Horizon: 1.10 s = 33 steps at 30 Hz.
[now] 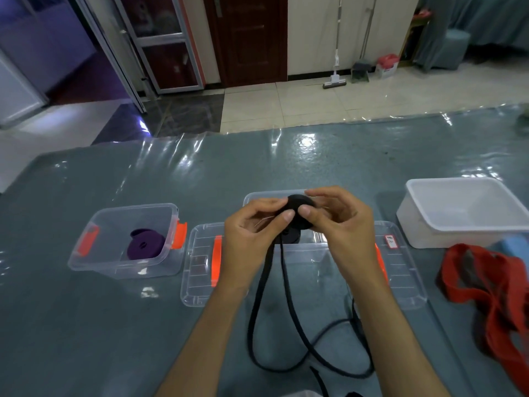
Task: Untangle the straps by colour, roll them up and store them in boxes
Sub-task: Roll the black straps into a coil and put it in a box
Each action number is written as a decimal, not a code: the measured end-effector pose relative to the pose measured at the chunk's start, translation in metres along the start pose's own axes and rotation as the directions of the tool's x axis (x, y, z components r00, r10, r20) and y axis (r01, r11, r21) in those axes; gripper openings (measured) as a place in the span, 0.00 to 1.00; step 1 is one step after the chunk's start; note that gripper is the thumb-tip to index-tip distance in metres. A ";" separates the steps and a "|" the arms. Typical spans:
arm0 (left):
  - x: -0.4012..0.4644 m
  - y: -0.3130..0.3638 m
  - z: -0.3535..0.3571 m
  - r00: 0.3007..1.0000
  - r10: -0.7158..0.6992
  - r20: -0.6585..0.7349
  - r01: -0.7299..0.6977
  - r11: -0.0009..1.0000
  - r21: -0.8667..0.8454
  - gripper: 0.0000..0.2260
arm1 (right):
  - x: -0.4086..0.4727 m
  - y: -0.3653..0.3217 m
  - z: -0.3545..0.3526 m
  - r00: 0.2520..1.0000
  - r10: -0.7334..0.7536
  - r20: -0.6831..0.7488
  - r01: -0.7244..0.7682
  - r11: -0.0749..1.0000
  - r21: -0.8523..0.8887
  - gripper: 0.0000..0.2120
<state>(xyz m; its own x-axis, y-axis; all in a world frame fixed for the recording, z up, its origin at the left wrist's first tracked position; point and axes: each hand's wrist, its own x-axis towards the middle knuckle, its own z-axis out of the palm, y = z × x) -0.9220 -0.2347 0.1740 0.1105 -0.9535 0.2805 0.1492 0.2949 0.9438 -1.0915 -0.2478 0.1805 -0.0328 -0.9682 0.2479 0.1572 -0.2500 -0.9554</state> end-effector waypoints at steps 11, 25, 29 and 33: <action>-0.016 0.016 0.004 0.997 0.064 -0.039 -0.064 0.998 -0.007 0.12 | -0.014 -0.018 -0.005 0.999 -0.001 0.046 -0.001 0.999 0.049 0.11; -0.037 0.031 0.008 0.993 -0.010 0.117 0.008 1.000 0.019 0.12 | -0.053 -0.028 -0.015 1.000 0.011 -0.007 -0.011 0.998 0.069 0.04; -0.048 0.029 0.018 0.999 0.007 0.036 -0.009 0.997 0.074 0.09 | -0.056 -0.032 -0.028 0.999 0.035 0.007 -0.035 0.999 -0.029 0.09; -0.054 0.026 0.024 0.996 -0.051 0.074 0.047 0.997 0.055 0.13 | -0.062 -0.029 -0.026 0.996 -0.061 -0.071 0.056 0.996 -0.075 0.09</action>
<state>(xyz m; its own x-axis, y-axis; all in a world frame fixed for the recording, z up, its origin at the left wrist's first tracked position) -0.9473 -0.1772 0.1876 0.0296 -0.9693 0.2441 0.1000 0.2458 0.9641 -1.1199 -0.1804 0.1889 -0.1123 -0.9491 0.2941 0.0807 -0.3037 -0.9493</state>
